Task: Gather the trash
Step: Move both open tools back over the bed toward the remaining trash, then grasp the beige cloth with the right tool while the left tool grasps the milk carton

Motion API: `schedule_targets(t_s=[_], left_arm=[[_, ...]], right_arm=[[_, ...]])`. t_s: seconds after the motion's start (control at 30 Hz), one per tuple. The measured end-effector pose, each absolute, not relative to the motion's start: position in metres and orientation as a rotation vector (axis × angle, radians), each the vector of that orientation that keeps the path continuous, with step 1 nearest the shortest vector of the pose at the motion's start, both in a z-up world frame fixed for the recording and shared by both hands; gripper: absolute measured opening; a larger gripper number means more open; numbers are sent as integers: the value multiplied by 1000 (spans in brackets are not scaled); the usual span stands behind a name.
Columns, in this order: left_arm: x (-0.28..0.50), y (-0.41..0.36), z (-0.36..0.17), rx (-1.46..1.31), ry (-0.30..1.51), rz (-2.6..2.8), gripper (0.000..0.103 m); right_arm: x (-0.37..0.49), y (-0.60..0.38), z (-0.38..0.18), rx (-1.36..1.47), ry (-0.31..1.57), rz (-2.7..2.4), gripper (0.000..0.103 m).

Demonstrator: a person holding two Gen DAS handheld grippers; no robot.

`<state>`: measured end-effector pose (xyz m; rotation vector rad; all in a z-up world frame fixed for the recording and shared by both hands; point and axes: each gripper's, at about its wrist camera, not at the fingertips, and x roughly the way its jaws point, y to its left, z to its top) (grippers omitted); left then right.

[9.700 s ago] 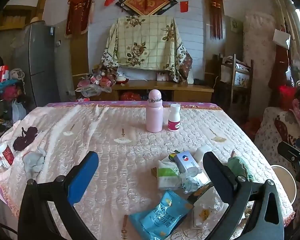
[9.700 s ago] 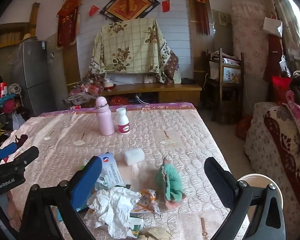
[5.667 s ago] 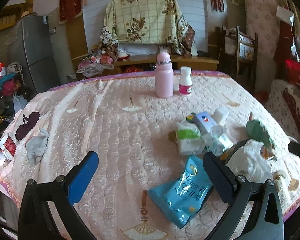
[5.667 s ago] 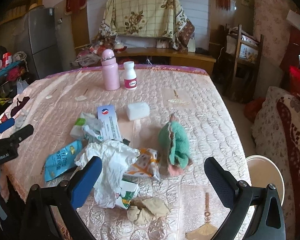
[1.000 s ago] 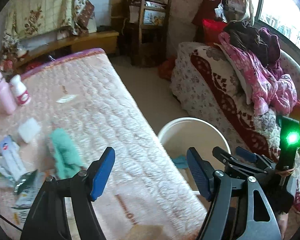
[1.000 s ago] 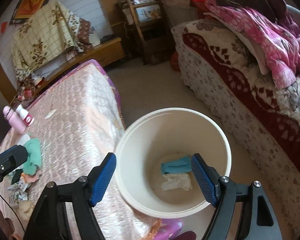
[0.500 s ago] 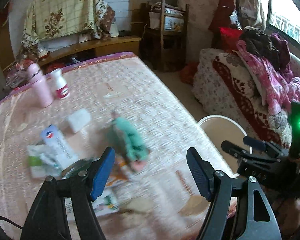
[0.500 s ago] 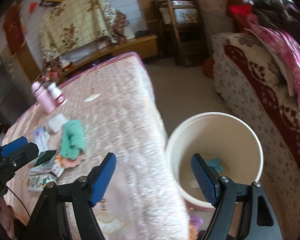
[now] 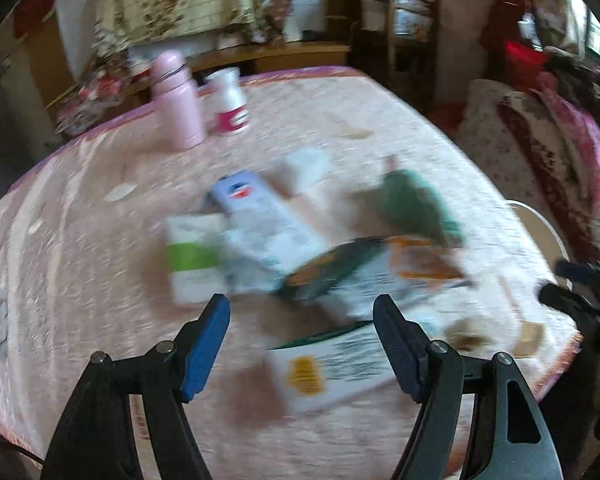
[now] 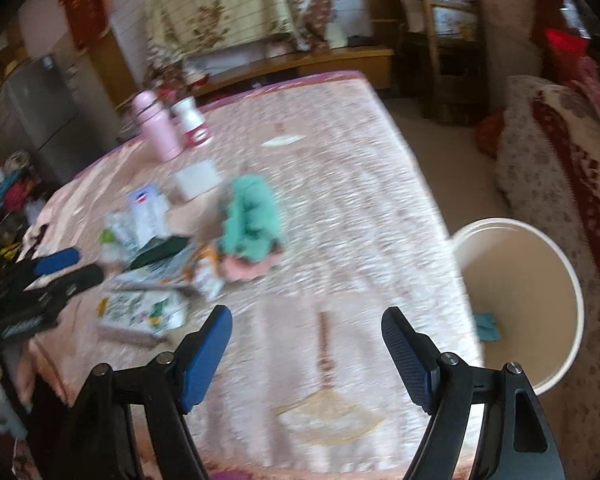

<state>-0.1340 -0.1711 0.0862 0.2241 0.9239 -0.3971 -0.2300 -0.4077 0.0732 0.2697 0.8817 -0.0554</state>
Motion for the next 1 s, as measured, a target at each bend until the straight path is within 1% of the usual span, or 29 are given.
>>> schedule_targets(t_s=[0.27,0.47,0.53,0.57,0.6,0.63,0.73,0.8,0.83,1.0], left_arm=[[-111,-139,54,162,1030,-374,75],[-122,-139,52,149,1052,-431,75],[-125,-137,51,131,1075,-454,75],[-128,-136,51,125,1084,-461,75],[-130,-135,52,126,1085,-464,75],[-134,-133,53,127,1087,-478,75],[-146,-133,60,112,1064,-595,75],[-151,-140,63,146,1050,-650,83],[-152,-144,64,164,1045,-663,84],[-159,-174,59,271,1019,-724,85]], right_arm=[[-221,-360,50,266,973,147,80],[-215,-333,34,221,1000,241,80],[-211,-328,28,197,1008,233,78],[-209,-327,27,186,1007,223,60],[-207,-326,26,180,1009,222,32],[-206,-326,25,178,1014,221,34],[-209,-334,30,165,999,188,33],[-210,-344,35,163,987,156,33],[-211,-352,37,176,981,138,33],[-215,-376,44,216,966,92,33]])
